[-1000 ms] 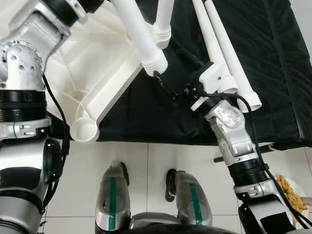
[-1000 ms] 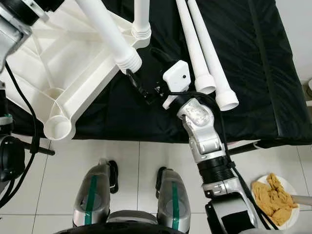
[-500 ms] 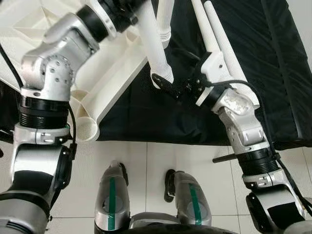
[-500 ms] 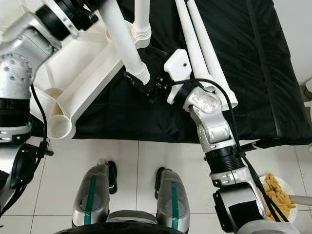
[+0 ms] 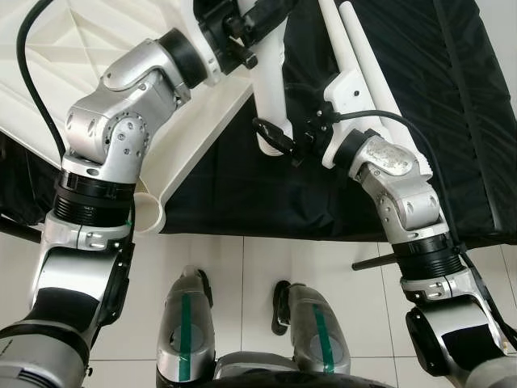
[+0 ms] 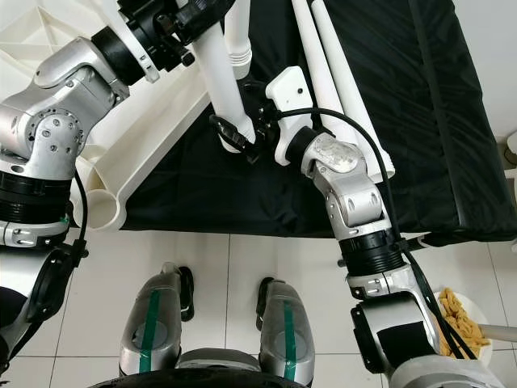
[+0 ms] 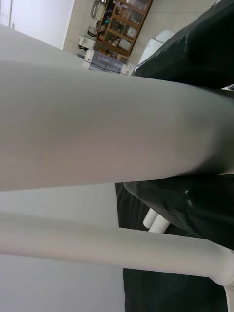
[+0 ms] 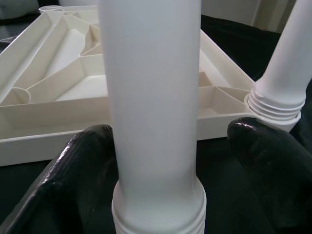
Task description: Building children table
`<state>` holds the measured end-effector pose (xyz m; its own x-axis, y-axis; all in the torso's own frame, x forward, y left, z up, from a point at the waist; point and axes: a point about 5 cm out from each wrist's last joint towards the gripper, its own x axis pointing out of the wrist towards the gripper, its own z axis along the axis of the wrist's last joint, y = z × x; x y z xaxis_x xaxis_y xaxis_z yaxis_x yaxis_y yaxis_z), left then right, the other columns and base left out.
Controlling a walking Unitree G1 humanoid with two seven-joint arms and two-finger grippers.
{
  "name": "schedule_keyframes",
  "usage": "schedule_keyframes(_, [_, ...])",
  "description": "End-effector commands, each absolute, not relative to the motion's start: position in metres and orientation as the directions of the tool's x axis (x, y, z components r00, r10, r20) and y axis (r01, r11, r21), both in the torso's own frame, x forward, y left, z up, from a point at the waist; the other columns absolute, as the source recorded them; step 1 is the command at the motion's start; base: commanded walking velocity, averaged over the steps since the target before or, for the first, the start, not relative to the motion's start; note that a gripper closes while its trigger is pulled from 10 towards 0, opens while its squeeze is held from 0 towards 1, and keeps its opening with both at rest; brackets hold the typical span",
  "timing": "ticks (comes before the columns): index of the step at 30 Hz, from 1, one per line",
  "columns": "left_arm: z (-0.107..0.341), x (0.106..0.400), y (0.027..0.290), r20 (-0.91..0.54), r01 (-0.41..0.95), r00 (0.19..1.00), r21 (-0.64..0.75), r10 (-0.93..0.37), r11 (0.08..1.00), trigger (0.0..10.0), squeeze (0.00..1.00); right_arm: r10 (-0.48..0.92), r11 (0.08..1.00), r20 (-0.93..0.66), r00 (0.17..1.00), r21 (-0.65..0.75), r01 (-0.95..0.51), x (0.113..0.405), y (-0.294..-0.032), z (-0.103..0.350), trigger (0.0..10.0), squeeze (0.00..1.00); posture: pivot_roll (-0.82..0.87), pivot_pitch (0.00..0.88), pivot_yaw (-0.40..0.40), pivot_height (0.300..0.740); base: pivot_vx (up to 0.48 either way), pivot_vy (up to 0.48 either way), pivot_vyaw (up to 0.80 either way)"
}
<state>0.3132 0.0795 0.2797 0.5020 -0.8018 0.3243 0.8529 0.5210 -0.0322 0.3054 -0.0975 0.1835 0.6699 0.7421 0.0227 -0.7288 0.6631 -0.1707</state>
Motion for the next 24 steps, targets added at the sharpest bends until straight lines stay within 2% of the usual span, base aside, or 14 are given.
schedule_keyframes(1, [0.283,0.306,0.075,0.339,0.89,0.422,0.022,-0.841,0.455,10.0,0.0,0.738,0.667,0.011,0.675,-0.166,-0.726,0.307,-0.095,0.184,10.0,0.0,0.05,0.092,-0.045,0.74,0.0,0.0,0.0])
schedule_keyframes(12, [0.281,0.301,0.067,0.34,0.898,0.4,0.039,-0.851,0.437,10.0,0.0,0.731,0.68,0.05,0.68,-0.136,-0.721,0.314,-0.085,0.2,10.0,0.0,0.05,0.089,-0.045,0.74,0.0,0.0,0.0])
schedule_keyframes(13, [0.282,0.301,0.067,0.341,0.899,0.398,0.039,-0.851,0.436,10.0,0.0,0.727,0.684,0.046,0.685,-0.128,-0.718,0.315,-0.085,0.2,9.1,0.0,0.05,0.089,-0.045,0.74,0.0,0.0,0.0])
schedule_keyframes(14, [0.282,0.301,0.067,0.341,0.899,0.398,0.039,-0.851,0.436,10.0,0.0,0.727,0.684,0.046,0.685,-0.128,-0.718,0.315,-0.085,0.2,9.1,0.0,0.05,0.089,-0.045,0.74,0.0,0.0,0.0])
schedule_keyframes(15, [0.282,0.3,0.067,0.345,0.9,0.396,0.04,-0.851,0.434,10.0,0.0,0.726,0.686,0.04,0.687,-0.127,-0.717,0.315,-0.085,0.2,7.5,0.0,0.04,0.089,-0.044,0.74,0.0,0.0,0.0])
schedule_keyframes(20, [0.283,0.3,0.067,0.347,0.9,0.394,0.042,-0.851,0.433,10.0,0.0,0.727,0.683,0.034,0.686,-0.13,-0.718,0.315,-0.085,0.2,7.5,0.0,0.04,0.089,-0.044,0.74,0.0,0.0,0.0])
schedule_keyframes(21, [0.282,0.299,0.066,0.342,0.901,0.391,0.046,-0.854,0.431,10.0,0.0,0.723,0.687,0.022,0.691,-0.13,-0.715,0.315,-0.086,0.199,5.8,0.0,0.04,0.09,-0.044,0.74,0.0,0.0,0.0])
schedule_keyframes(22, [0.282,0.299,0.066,0.341,0.901,0.391,0.047,-0.855,0.43,10.0,0.0,0.721,0.688,0.019,0.692,-0.13,-0.714,0.315,-0.086,0.199,7.7,0.0,0.04,0.091,-0.043,0.74,0.0,0.0,0.0])
schedule_keyframes(24, [0.282,0.299,0.066,0.339,0.901,0.39,0.048,-0.856,0.43,10.0,0.0,0.722,0.687,0.015,0.691,-0.128,-0.715,0.315,-0.086,0.199,7.4,0.0,0.04,0.091,-0.042,0.74,0.0,0.0,0.0])
